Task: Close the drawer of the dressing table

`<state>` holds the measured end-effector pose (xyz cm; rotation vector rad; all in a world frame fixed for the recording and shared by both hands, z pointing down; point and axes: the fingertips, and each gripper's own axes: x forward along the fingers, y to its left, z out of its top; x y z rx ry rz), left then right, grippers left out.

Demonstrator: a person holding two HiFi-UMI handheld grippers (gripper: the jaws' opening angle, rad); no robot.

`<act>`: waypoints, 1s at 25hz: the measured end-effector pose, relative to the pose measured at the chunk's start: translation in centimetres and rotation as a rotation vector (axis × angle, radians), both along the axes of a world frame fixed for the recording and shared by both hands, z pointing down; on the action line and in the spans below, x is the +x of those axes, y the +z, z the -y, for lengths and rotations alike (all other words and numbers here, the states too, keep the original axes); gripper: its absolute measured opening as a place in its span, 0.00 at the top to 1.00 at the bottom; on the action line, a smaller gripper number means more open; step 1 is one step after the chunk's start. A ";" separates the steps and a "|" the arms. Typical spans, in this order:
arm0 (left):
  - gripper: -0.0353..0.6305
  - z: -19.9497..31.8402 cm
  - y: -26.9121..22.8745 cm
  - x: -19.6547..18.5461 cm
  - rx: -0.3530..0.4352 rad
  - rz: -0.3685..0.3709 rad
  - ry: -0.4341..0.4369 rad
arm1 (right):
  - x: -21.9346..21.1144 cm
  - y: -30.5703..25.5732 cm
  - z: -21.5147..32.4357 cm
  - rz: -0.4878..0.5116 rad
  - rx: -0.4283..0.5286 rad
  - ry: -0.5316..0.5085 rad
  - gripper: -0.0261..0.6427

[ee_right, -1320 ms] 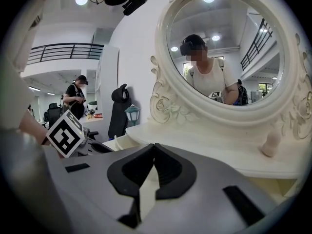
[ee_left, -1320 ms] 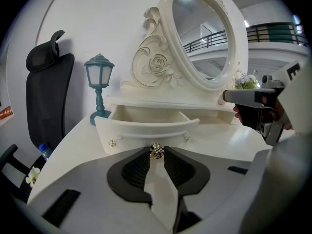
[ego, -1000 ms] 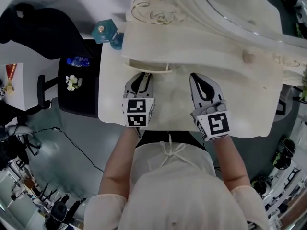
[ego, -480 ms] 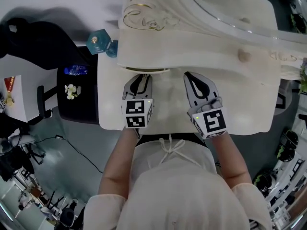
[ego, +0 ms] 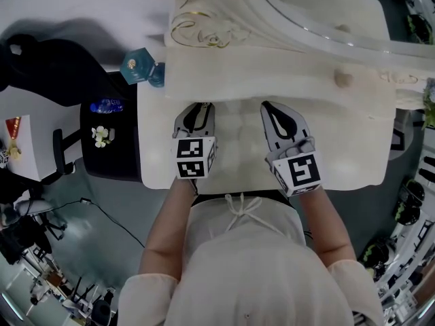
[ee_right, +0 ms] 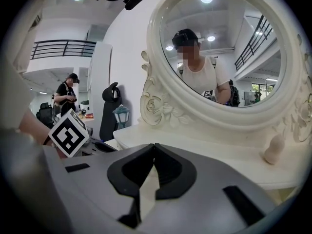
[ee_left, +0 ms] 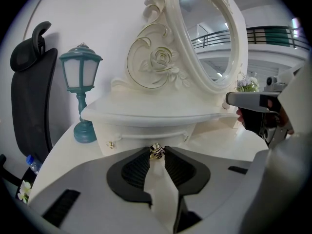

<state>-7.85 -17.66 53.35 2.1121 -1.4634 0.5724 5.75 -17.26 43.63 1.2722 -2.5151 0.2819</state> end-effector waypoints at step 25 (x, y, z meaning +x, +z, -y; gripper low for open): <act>0.79 -2.7 -4.2 -0.2 0.067 -0.029 -0.003 | 0.8 -3.9 -1.8 -0.031 0.066 0.011 0.95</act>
